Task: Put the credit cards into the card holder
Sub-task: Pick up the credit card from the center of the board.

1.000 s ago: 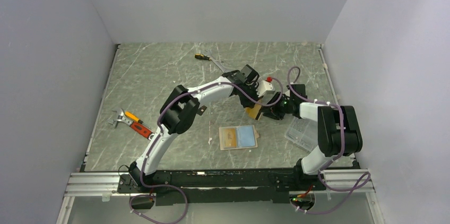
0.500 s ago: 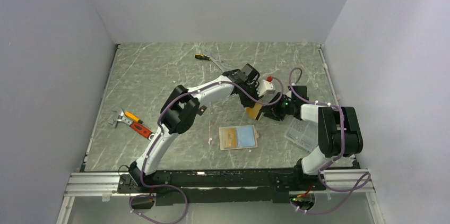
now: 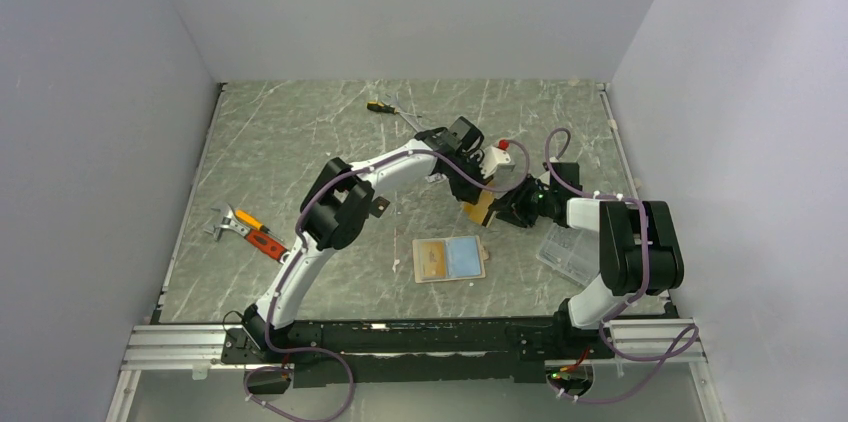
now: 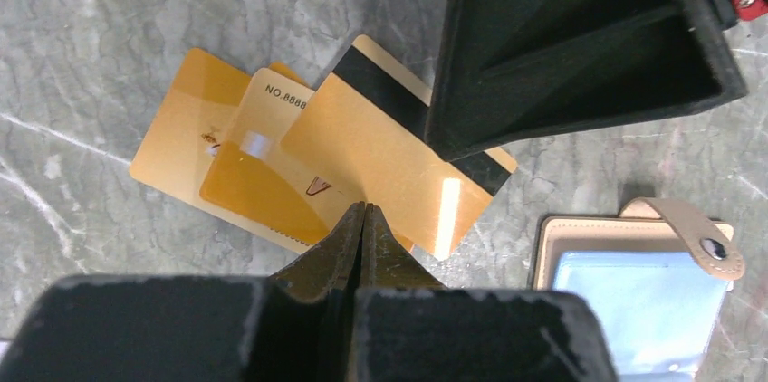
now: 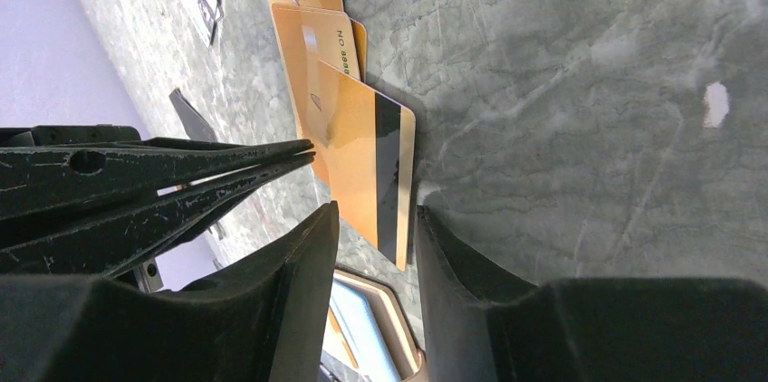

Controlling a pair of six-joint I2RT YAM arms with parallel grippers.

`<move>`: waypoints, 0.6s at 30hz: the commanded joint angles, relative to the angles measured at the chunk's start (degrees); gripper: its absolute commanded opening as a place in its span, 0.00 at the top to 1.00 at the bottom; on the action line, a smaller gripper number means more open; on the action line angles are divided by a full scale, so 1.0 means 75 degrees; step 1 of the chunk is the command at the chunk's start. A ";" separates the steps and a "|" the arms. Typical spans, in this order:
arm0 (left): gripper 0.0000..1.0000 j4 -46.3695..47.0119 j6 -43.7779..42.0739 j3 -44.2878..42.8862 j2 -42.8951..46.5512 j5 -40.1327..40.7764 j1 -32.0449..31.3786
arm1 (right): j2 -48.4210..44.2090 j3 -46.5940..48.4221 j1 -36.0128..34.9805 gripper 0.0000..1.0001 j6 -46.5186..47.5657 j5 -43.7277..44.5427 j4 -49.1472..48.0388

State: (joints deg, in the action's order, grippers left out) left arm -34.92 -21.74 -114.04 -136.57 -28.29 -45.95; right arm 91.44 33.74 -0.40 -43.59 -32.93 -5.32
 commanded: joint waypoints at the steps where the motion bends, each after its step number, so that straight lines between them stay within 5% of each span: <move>1: 0.96 0.0135 0.0080 -0.0153 0.0339 -0.0488 -0.0119 | 0.0278 -0.0229 0.0007 0.59 0.0281 0.0879 0.0497; 18: 0.99 0.0248 -0.0729 0.0539 0.0042 0.0809 -0.0305 | 0.0323 -0.0504 0.0007 0.57 0.0220 0.0757 0.0175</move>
State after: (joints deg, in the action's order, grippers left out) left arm -33.10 -24.75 -112.66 -136.49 -26.20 -47.83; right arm 91.50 33.32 -0.40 -43.86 -33.30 -6.33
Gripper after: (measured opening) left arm 0.024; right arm 0.417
